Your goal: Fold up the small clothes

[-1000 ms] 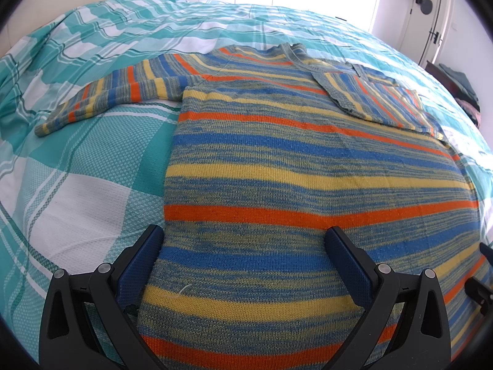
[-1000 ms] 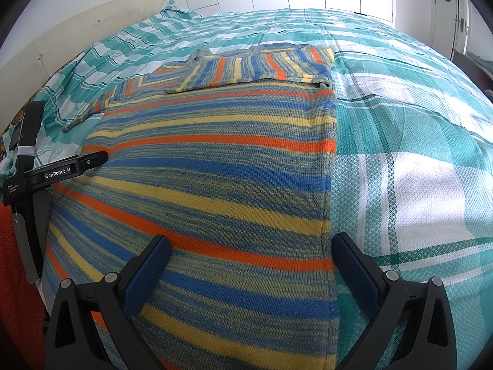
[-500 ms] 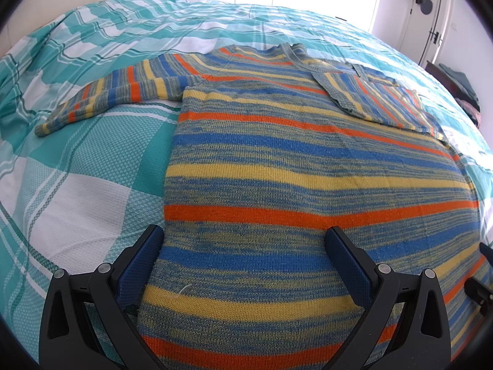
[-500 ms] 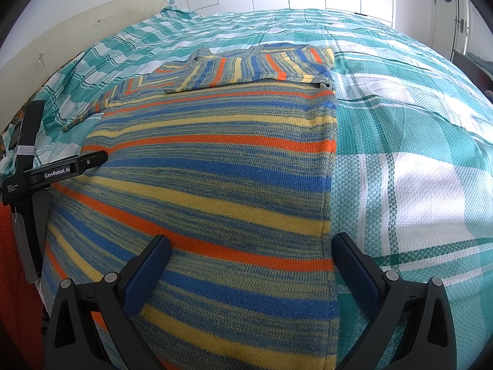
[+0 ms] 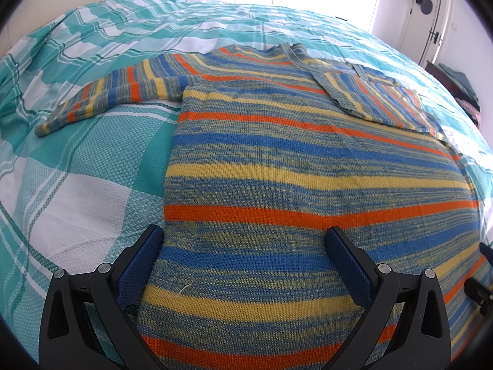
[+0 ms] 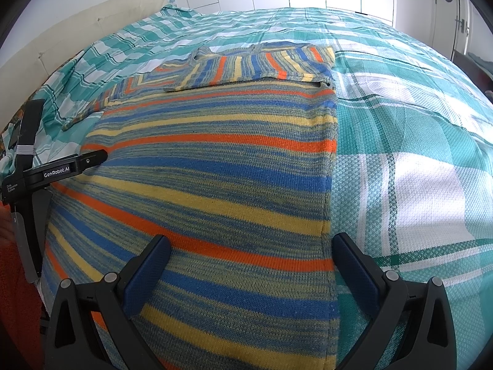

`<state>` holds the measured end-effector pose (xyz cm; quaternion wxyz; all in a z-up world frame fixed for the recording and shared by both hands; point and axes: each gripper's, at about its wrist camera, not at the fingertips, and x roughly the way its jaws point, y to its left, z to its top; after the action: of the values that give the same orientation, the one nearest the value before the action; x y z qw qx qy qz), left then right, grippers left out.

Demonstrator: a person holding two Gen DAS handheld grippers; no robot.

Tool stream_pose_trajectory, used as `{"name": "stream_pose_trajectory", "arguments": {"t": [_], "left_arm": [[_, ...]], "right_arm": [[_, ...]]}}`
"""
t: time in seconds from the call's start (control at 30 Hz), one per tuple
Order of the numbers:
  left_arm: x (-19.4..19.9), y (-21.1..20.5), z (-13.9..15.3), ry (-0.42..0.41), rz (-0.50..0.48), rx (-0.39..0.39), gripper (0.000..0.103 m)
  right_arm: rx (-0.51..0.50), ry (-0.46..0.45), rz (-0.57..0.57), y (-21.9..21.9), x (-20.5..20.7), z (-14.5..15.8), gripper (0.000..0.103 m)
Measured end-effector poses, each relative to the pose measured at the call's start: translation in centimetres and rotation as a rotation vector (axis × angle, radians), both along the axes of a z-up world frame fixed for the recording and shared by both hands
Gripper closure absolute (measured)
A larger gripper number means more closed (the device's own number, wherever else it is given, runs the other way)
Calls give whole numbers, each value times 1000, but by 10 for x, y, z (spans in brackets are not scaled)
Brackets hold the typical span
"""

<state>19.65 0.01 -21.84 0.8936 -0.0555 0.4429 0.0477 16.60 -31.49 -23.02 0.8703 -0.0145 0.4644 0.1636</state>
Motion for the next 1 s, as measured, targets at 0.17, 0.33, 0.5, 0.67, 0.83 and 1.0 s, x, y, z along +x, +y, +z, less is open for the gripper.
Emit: {"name": "stream_pose_trajectory", "arguments": {"t": [0.17,0.33,0.5,0.67,0.83,1.0], "left_arm": [[-3,1,-1,-2,-2,-12,0],[-3,-2,-1,-12,3,2,0],[-2,1,-1,-11,3,-16,0],[3,11,9,159,-48,-100,0],[-10,60,50,205,-57,-457,2],[11,193,90,-14,212,-608,1]], "right_arm": [[-1,-2,-1,0,-1,0,0],[-7,-6,-1,2,0,-1,0],[-21,-13,-2,4,0,-3,0],[-22,-16,-3,5,0,-3,0],[-20,-17,-4,5,-1,-3,0],[-18,-15,-3,6,-1,-3,0]]}}
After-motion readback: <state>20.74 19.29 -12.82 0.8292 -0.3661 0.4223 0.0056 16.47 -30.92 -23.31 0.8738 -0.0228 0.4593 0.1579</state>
